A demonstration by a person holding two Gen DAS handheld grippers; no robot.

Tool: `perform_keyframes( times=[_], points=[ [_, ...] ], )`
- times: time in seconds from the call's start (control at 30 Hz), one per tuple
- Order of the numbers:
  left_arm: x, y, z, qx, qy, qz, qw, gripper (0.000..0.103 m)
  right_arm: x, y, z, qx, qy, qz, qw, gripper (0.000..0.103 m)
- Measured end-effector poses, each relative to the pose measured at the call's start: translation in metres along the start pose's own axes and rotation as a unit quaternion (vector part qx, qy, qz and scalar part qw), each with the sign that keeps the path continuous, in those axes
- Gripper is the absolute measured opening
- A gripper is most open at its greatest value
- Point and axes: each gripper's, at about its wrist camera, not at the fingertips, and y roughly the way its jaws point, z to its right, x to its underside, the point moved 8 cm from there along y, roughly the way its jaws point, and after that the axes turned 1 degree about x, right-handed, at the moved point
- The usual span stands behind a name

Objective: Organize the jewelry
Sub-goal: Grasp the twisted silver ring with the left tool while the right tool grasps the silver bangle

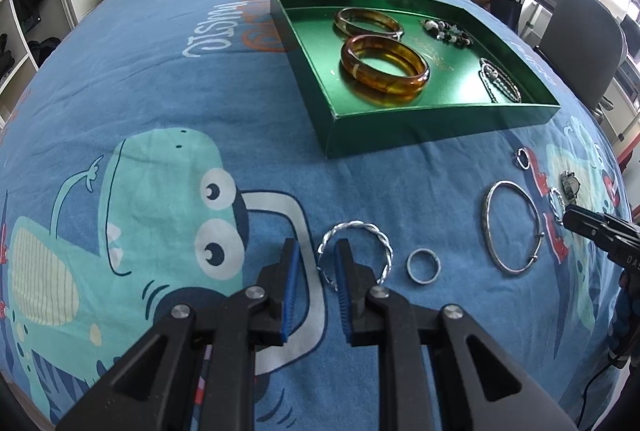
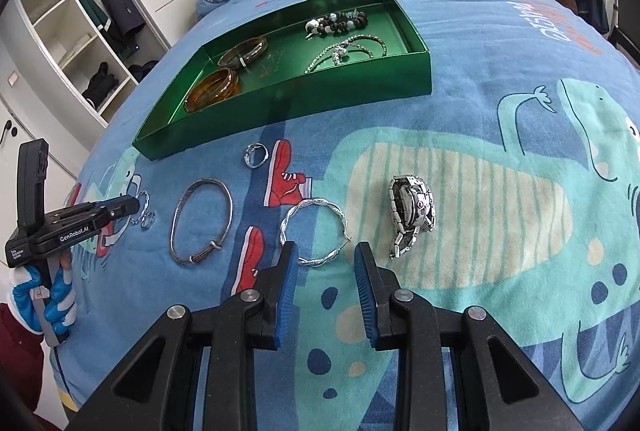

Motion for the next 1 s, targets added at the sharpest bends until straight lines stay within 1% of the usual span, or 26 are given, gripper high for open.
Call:
perform_keyframes(
  times=[0.2, 0.3, 0.43, 0.53, 0.7, 0.77, 0.83, 0.93, 0.97, 1.0],
  points=[
    [-0.001, 0.006, 0.005, -0.02, 0.036, -0.007, 0.9991, 0.017, -0.006, 0.009, -0.004, -0.002, -0.005, 0.0, 1.0, 0.029],
    [-0.001, 0.008, 0.006, -0.025, 0.042, -0.007, 0.9988, 0.016, -0.01, 0.015, -0.007, 0.003, -0.011, 0.0, 1.0, 0.025],
    [0.0, 0.009, 0.007, -0.027, 0.049, -0.007, 0.9984, 0.016, -0.014, 0.024, -0.009, 0.017, -0.028, -0.004, 0.999, 0.021],
    [0.001, 0.01, 0.008, -0.032, 0.054, -0.007, 0.998, 0.016, -0.016, 0.03, -0.012, 0.028, -0.047, -0.015, 0.998, 0.021],
    [0.002, 0.013, 0.012, -0.051, 0.071, -0.004, 0.9962, 0.016, -0.017, 0.037, -0.016, 0.048, -0.078, -0.032, 0.995, 0.021],
    [0.001, 0.013, 0.012, -0.053, 0.069, -0.001, 0.9962, 0.015, -0.017, 0.038, -0.016, 0.052, -0.084, -0.037, 0.994, 0.019],
    [0.002, 0.012, 0.012, -0.052, 0.067, 0.006, 0.9964, 0.014, -0.018, 0.039, -0.016, 0.058, -0.09, -0.036, 0.994, 0.015],
    [0.001, 0.011, 0.014, -0.055, 0.064, 0.016, 0.9963, 0.006, -0.019, 0.038, -0.016, 0.069, -0.093, -0.028, 0.993, 0.009],
    [0.002, 0.009, 0.014, -0.054, 0.062, 0.019, 0.9964, 0.003, -0.018, 0.037, -0.015, 0.07, -0.093, -0.023, 0.993, 0.008],
    [0.002, 0.008, 0.014, -0.054, 0.06, 0.021, 0.9965, 0.003, -0.018, 0.036, -0.015, 0.069, -0.091, -0.018, 0.993, 0.008]
  ],
)
